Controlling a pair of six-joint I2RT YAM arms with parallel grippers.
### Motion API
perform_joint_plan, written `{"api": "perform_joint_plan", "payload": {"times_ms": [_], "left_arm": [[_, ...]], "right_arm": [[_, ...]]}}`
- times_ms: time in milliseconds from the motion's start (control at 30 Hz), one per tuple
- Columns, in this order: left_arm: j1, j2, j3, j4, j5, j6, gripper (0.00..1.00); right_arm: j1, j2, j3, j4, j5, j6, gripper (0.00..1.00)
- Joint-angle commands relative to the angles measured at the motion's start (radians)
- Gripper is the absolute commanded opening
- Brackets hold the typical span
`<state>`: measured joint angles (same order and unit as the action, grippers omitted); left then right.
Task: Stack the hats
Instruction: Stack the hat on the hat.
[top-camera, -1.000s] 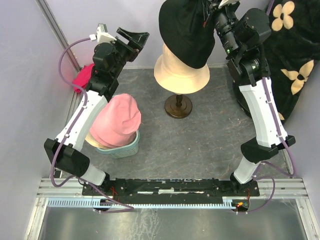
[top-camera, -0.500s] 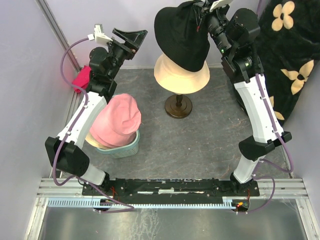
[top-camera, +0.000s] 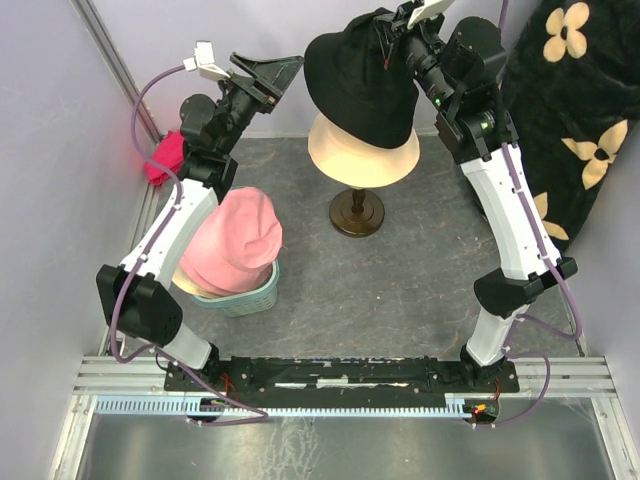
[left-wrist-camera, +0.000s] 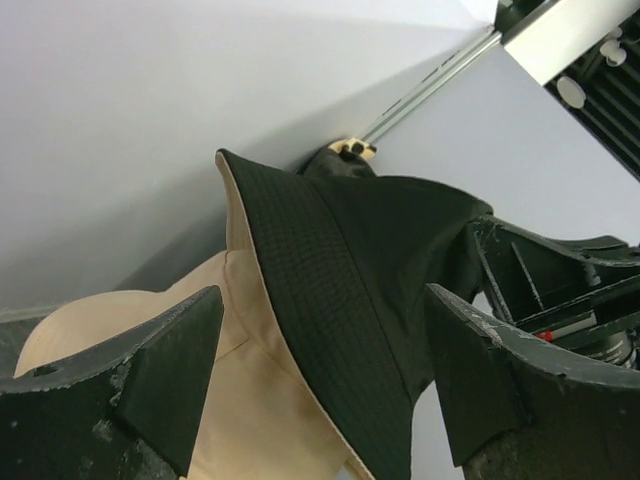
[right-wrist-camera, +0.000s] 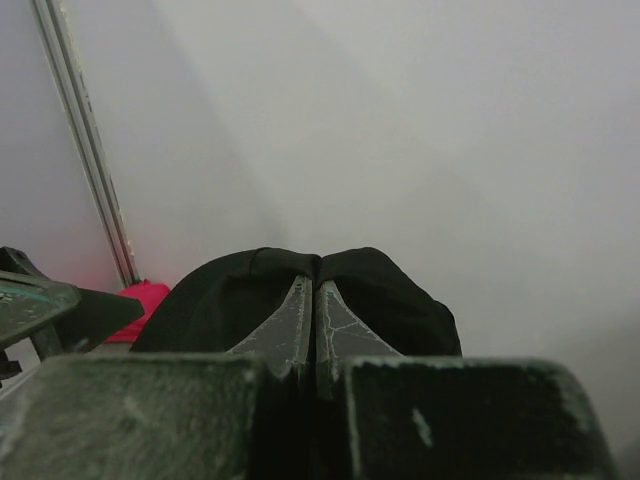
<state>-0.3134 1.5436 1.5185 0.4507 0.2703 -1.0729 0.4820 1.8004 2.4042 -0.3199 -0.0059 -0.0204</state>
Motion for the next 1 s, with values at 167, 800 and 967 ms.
{"api": "perform_joint_plan", "payload": {"times_ms": [167,800,967], "left_arm": [[0.002,0.074,0.078,0.035,0.105,-0.063,0.87],[0.0,0.148,0.093,0.149,0.191,-0.135,0.83],[0.0,0.157,0.066,0.197,0.191,-0.169,0.78]], "right_arm": [[-0.002,0.005,0.019,0.027,-0.053,0.023,0.02],[0.0,0.025,0.016,0.013,-0.093,0.041,0.02],[0.001,0.033,0.022,0.0,-0.101,0.043,0.02]]}}
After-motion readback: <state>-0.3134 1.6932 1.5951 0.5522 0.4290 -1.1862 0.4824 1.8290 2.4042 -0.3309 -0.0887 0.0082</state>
